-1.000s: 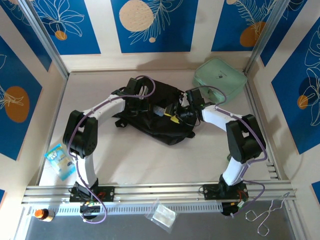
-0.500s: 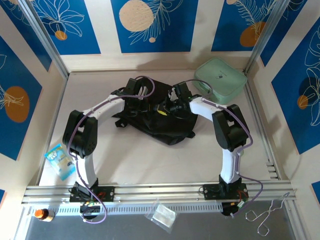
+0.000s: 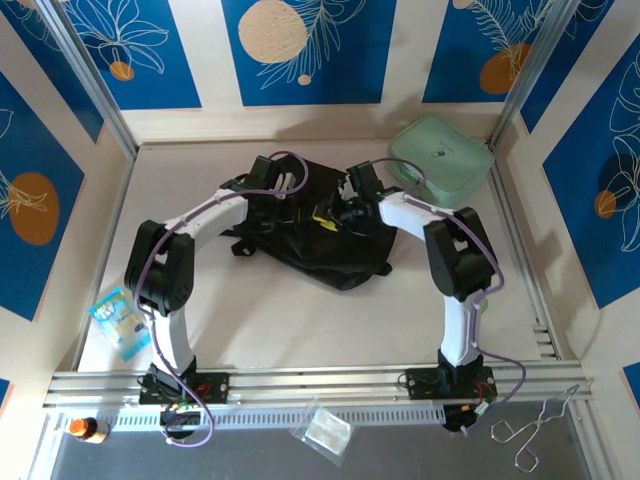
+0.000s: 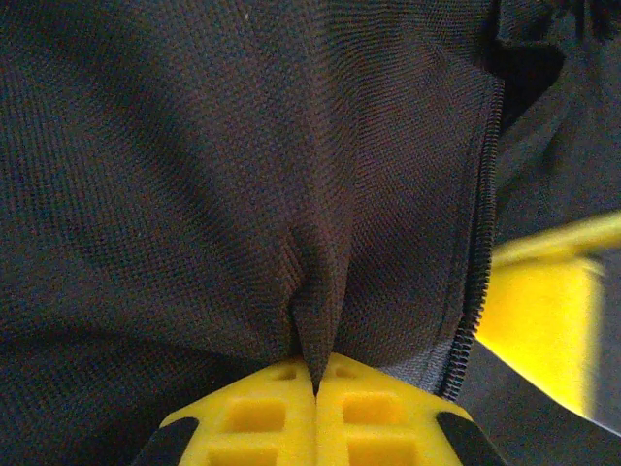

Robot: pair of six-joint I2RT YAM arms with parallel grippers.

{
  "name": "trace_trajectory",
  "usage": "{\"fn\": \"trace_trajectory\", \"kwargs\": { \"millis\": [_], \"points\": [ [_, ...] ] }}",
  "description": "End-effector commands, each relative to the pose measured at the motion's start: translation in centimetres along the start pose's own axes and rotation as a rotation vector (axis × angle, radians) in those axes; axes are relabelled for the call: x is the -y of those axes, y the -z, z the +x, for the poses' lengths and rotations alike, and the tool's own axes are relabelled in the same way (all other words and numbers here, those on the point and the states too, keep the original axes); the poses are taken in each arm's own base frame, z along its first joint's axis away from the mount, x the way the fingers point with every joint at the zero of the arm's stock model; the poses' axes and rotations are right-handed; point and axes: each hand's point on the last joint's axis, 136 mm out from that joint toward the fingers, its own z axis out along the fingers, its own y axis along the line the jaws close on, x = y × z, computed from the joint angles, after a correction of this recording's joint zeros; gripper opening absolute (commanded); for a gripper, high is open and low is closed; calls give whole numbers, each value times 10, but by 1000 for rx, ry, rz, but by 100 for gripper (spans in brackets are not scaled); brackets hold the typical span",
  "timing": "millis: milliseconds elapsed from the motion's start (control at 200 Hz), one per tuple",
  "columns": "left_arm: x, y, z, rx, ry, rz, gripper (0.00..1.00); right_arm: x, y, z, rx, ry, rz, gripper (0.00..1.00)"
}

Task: Pack books, pencil case, and school supplies into a backpack

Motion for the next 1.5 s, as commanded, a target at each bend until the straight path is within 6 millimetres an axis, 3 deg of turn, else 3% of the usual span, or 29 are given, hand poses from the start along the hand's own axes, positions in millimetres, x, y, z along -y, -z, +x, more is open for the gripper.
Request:
{"fn": "trace_trajectory", "kwargs": {
  "millis": [0,100,250,390,570,685,825,910,1010,1185,1380,1490],
  "points": [
    [16,24,-1,6,-32,79,8,-9,46,-1,95,64,-22,37],
    [18,37,-7,39,-30,101,30,5,65,9,126,117,24,40],
    [10,65,-17,130,8,99,46,16,73,20,123,248,146,40],
    [-18,90,-19,215,87,50,51,7,68,27,97,387,227,44],
    [-58,104,-5,270,222,8,60,-14,42,30,51,472,265,47],
    [-74,107,5,275,276,-12,63,-29,22,21,57,420,184,50],
    [-85,106,15,270,322,-18,66,-44,-1,5,56,329,41,64],
    [-87,105,20,261,331,-15,66,-50,-14,-1,38,292,-1,65],
    [-89,104,24,255,338,-15,66,-54,-25,-4,31,293,-8,60],
    [-89,100,31,236,350,-1,67,-54,-37,-9,28,285,-8,40],
    [-85,97,33,227,363,26,67,-60,-51,-6,-29,284,-49,38],
    [-80,93,34,223,383,70,67,-70,-50,1,-67,321,-94,38]
  ]
}}
